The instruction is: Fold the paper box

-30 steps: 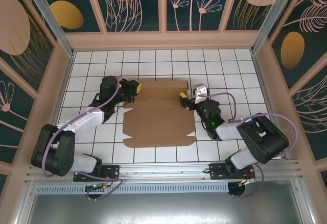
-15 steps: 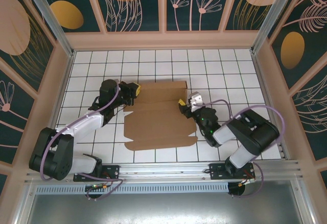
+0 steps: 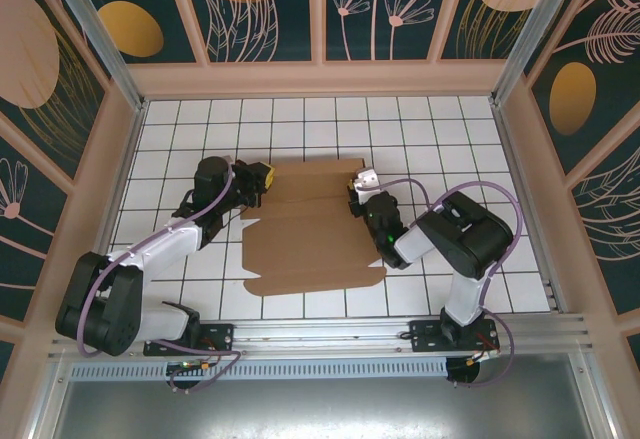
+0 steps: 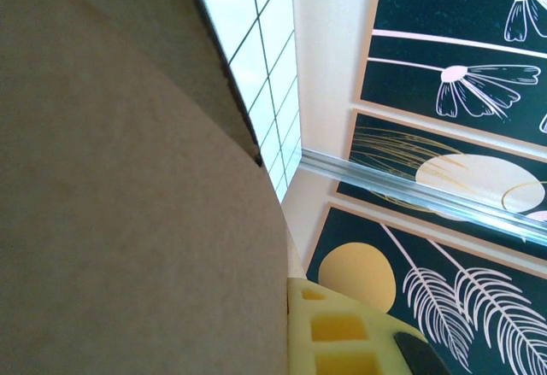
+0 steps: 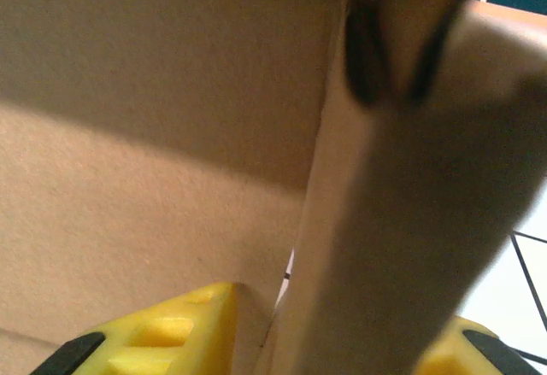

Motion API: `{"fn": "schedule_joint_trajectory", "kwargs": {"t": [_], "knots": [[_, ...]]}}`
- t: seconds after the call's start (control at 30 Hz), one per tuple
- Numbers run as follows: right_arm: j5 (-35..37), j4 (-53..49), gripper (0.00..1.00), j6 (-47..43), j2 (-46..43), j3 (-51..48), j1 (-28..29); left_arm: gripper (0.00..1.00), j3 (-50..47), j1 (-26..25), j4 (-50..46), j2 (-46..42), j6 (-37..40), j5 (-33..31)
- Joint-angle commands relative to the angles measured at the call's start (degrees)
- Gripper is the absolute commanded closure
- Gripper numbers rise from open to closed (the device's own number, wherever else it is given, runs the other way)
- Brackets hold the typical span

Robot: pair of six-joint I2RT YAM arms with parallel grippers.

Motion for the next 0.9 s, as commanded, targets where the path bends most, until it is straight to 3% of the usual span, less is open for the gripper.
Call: {"fn": "schedule_joint_trajectory", "kwargs": {"t": [0.0,0.27,0.43,0.6,0.87], "knots": [[2.5,-0.5,0.66,0.7,0.6,-0.2,0.7,1.0,-0.1,-0.3,-1.8,-1.1,-0.5,-1.5],[3.2,0.0,0.67,2.1,1.6,-1.6,0.9,1.0,0.4,-0.3,-2.0,-0.7,-0.3,-1.7],[4.0,-0.9,0.84,2.3,3.2,0.3,1.3,1.0,0.1,-0.3,-1.7,-0.7,-0.5,-1.9],[12.9,-3.4,1.0,0.8,5.0,4.2,3.4,1.0,0.3,-0.6,-1.4,-0.7,-0.7,-2.0],[25.8,-6.8,1.0,0.4,9.4,9.4,6.4,1.0,0.2,-1.3,-1.3,-0.6,-0.8,-2.5]]}}
